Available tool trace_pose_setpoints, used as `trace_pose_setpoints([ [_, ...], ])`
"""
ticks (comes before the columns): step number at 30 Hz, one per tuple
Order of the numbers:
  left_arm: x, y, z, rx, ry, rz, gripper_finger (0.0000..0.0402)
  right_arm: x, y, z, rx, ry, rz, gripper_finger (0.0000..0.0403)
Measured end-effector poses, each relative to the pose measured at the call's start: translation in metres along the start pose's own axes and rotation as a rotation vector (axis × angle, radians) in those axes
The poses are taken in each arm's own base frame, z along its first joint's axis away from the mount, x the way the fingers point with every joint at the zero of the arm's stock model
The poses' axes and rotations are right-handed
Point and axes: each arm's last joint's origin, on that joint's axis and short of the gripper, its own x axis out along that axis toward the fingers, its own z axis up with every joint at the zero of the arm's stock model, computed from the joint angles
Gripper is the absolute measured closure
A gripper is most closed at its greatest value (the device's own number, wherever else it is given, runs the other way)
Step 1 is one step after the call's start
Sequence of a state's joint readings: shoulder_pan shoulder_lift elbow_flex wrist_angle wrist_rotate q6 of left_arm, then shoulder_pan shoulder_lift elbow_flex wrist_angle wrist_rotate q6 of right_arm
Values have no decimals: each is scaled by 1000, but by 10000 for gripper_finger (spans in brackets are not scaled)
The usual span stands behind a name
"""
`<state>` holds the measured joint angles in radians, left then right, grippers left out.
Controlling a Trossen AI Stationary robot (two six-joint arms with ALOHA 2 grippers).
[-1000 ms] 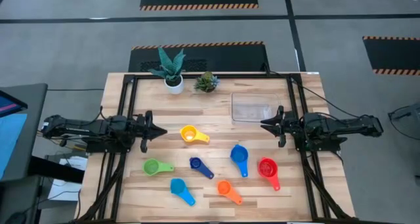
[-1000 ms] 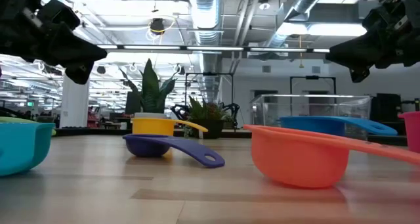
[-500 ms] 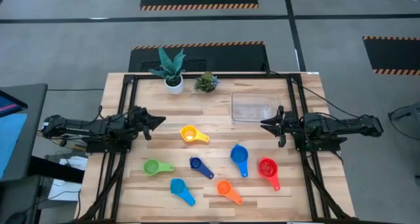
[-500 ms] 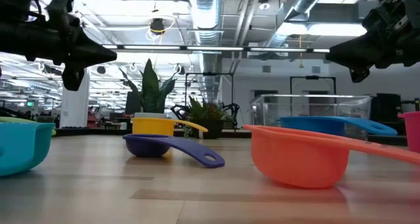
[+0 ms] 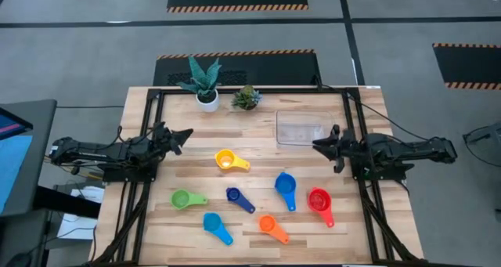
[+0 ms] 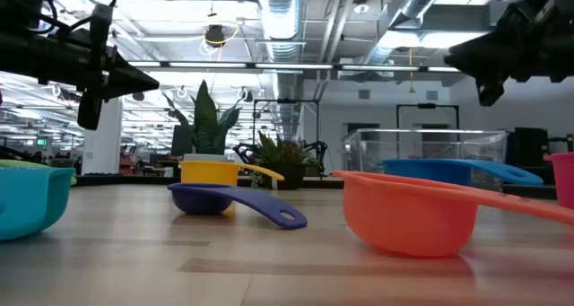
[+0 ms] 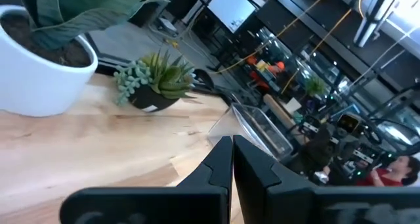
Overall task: Nest measuring cups in basket
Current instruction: Stack the blue measuring cup on top of the red measuring cup
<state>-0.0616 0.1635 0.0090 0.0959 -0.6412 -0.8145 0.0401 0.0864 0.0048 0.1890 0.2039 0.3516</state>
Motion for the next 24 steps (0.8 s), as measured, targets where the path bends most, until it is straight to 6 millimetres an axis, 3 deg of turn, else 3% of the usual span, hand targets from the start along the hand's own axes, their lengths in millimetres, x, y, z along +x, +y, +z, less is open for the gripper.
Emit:
trace_pose_setpoints([
  [10, 0, -3, -1, -8, 62, -83, 401, -1, 6, 14, 292, -138, 70, 286],
  [15, -2, -16, 6, 42, 66, -277, 401, -2, 7, 19, 387, -187, 90, 286],
  [24, -12, -42, 34, 158, -130, -582, 401, -4, 8, 27, 396, -286, 77, 286],
])
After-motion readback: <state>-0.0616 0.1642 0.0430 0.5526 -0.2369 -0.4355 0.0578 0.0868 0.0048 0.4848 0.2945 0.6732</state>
